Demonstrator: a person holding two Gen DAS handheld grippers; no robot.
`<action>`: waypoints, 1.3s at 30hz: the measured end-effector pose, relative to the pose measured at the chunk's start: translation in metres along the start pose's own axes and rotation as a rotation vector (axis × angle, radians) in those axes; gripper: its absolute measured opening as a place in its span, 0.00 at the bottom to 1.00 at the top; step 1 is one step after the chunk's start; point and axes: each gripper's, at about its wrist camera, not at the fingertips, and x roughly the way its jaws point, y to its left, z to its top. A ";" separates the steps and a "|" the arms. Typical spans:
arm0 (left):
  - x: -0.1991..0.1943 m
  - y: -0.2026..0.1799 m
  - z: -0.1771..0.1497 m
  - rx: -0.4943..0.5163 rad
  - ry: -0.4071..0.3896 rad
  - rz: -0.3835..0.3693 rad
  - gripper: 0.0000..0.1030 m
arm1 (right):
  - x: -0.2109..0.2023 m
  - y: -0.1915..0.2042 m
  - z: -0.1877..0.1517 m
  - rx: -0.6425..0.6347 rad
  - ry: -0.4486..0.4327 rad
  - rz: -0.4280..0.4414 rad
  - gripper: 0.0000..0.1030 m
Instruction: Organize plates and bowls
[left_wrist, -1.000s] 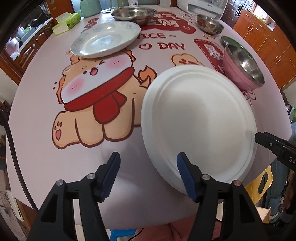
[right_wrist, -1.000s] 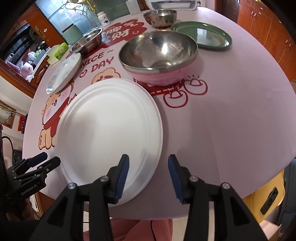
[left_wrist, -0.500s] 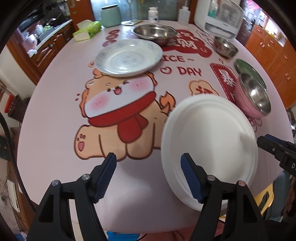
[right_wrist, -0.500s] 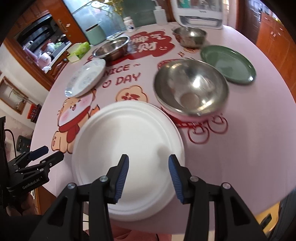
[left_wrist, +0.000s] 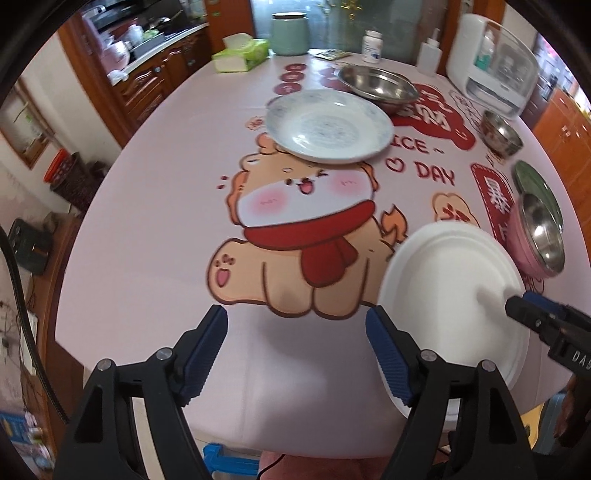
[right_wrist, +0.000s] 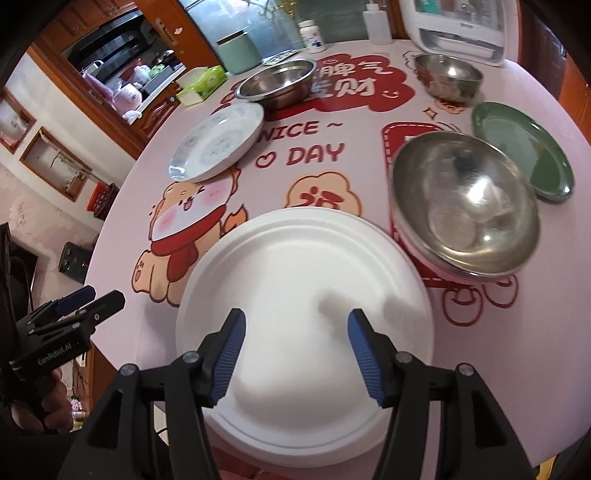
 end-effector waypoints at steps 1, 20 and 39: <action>-0.001 0.002 0.002 -0.003 -0.007 0.004 0.75 | 0.001 0.002 0.001 0.000 0.003 0.004 0.58; 0.013 0.050 0.077 0.164 -0.042 -0.084 0.79 | 0.027 0.070 0.011 0.153 -0.027 -0.044 0.71; 0.045 0.096 0.178 0.314 -0.024 -0.211 0.79 | 0.049 0.116 0.064 0.370 -0.166 -0.122 0.72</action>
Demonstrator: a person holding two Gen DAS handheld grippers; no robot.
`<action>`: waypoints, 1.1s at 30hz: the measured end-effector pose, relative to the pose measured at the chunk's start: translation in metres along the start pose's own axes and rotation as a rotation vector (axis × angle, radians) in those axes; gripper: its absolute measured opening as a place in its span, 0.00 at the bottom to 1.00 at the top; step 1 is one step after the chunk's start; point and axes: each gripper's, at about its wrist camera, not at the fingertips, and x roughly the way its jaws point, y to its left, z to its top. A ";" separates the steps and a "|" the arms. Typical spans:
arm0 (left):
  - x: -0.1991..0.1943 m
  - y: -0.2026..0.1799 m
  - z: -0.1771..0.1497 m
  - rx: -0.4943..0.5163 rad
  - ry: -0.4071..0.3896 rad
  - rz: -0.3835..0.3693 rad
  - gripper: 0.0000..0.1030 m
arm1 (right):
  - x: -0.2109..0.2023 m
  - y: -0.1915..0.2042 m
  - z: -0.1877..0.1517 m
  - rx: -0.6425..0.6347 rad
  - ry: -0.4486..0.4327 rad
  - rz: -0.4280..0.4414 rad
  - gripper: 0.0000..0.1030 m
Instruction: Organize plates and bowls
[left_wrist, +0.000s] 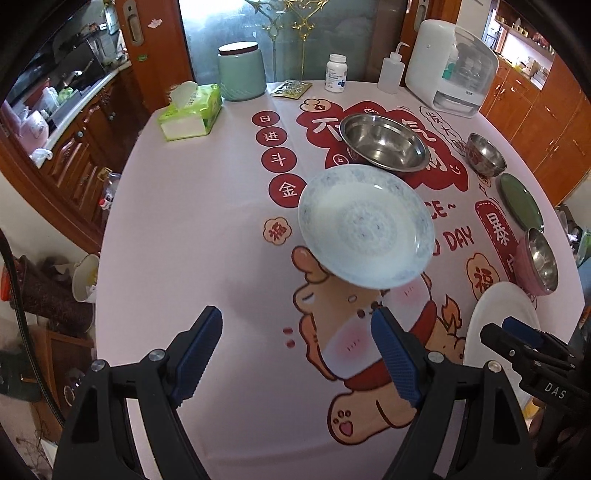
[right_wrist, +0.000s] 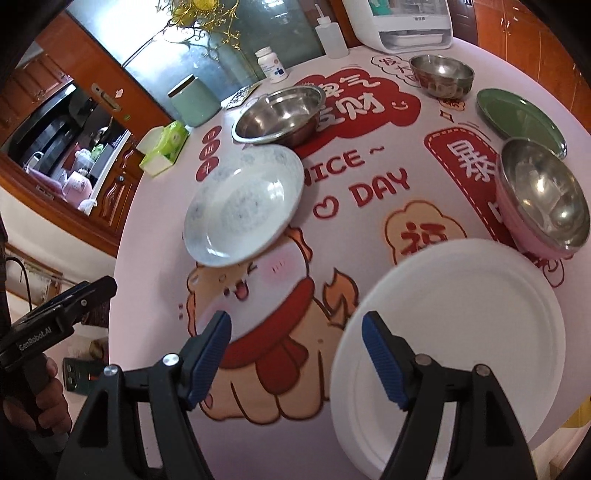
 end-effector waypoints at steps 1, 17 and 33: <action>0.003 0.001 0.004 0.001 0.003 -0.005 0.79 | 0.001 0.001 0.003 0.000 0.000 -0.003 0.72; 0.078 -0.008 0.047 -0.013 0.050 -0.024 0.79 | 0.054 -0.004 0.058 0.035 0.000 0.135 0.71; 0.133 -0.003 0.054 -0.113 0.067 -0.049 0.71 | 0.099 -0.028 0.075 0.108 0.002 0.232 0.60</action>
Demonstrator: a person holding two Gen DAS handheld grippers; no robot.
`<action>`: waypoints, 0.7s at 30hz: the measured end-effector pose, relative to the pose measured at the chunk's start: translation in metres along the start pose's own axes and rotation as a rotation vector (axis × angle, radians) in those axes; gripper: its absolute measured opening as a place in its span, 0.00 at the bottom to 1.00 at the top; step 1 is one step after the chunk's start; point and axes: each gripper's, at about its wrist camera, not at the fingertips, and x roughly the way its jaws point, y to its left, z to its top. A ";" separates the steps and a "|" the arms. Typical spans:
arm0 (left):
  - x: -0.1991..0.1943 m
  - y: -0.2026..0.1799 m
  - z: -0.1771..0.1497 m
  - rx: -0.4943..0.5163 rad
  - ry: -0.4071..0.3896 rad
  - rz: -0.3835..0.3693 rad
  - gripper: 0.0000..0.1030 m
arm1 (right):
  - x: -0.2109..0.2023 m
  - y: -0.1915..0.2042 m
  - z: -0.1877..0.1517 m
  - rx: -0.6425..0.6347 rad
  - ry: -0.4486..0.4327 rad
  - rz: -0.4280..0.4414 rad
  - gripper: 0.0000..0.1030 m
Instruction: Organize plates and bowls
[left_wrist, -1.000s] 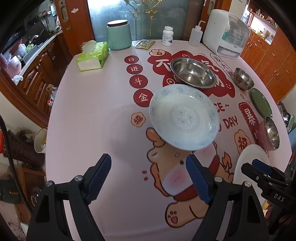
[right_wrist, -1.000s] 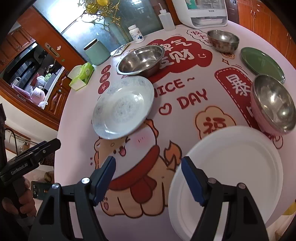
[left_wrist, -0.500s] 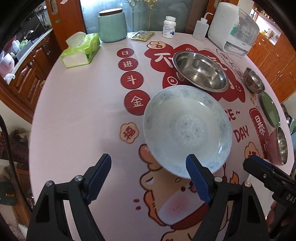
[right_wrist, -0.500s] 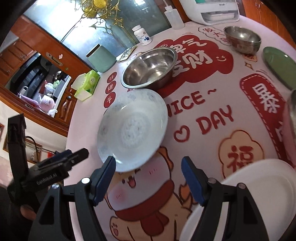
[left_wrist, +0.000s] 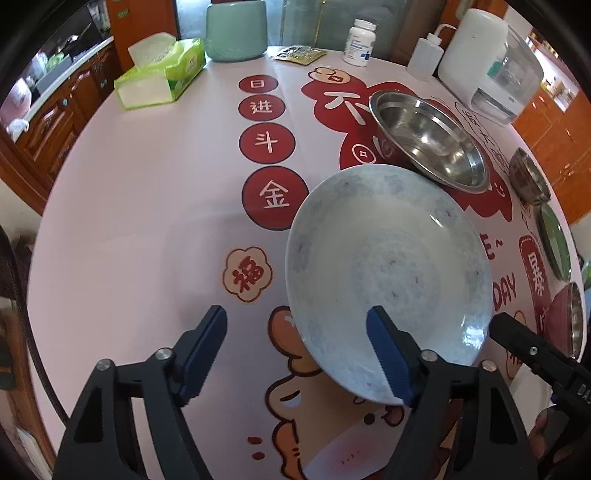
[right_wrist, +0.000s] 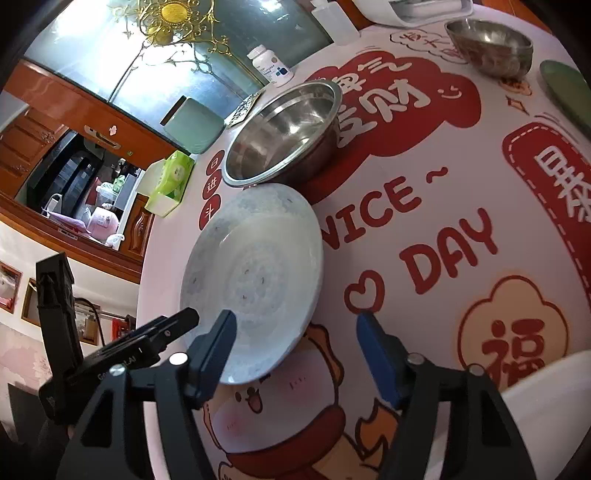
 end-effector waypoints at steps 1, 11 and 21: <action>0.003 0.000 0.000 -0.005 0.005 -0.011 0.70 | 0.002 -0.002 0.001 0.004 -0.001 0.007 0.57; 0.021 -0.002 0.003 -0.009 0.025 -0.055 0.46 | 0.022 -0.005 0.008 0.000 0.016 0.018 0.29; 0.024 0.003 0.008 -0.031 -0.018 -0.056 0.31 | 0.030 -0.006 0.011 -0.003 0.025 0.040 0.18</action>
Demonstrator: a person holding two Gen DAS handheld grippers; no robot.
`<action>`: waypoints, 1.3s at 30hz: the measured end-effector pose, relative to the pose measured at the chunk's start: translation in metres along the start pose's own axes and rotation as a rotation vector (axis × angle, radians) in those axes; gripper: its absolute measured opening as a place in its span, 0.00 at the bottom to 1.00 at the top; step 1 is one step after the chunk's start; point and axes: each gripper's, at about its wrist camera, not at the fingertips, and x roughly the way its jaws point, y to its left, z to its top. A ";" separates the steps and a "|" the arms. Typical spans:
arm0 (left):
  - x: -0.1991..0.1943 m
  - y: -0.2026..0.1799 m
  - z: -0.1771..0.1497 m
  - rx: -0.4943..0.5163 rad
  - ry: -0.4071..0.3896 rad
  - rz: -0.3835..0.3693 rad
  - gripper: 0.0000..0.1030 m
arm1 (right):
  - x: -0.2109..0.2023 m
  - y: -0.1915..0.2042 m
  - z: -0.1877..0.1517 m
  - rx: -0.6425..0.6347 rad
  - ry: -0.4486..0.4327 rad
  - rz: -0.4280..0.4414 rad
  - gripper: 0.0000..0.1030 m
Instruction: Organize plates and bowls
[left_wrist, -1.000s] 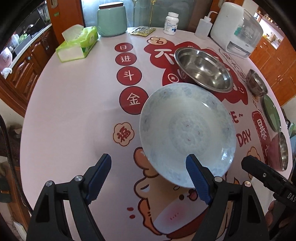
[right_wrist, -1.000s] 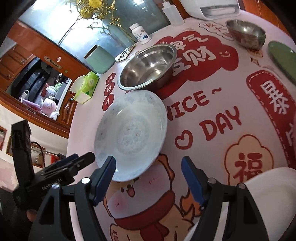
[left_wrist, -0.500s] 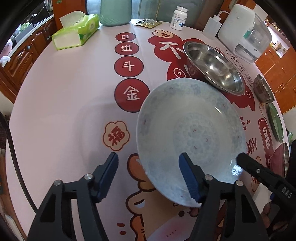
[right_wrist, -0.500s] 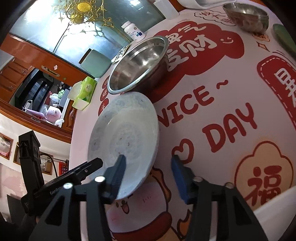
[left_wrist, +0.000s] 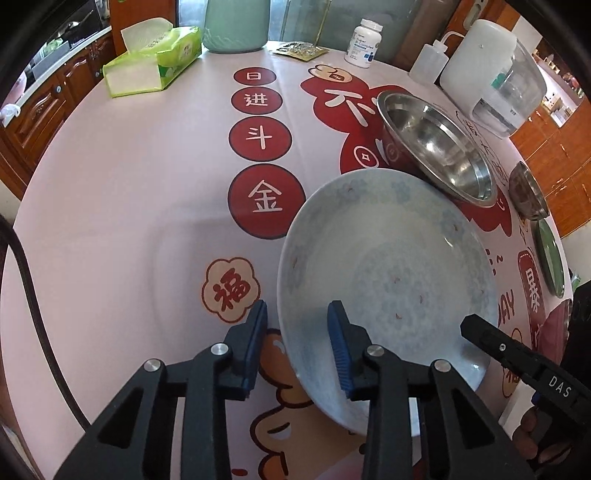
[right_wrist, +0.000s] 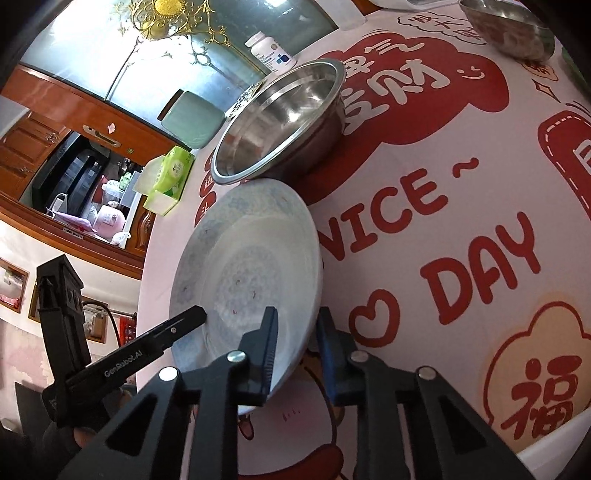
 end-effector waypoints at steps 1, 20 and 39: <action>0.000 0.000 0.000 0.000 -0.005 -0.002 0.29 | -0.001 -0.001 0.000 0.002 -0.001 0.000 0.18; -0.004 0.000 -0.003 0.030 -0.014 -0.068 0.17 | -0.005 -0.002 0.000 0.005 0.007 -0.054 0.12; -0.029 -0.016 -0.015 0.098 -0.030 -0.098 0.16 | -0.031 0.003 -0.015 0.001 -0.016 -0.100 0.12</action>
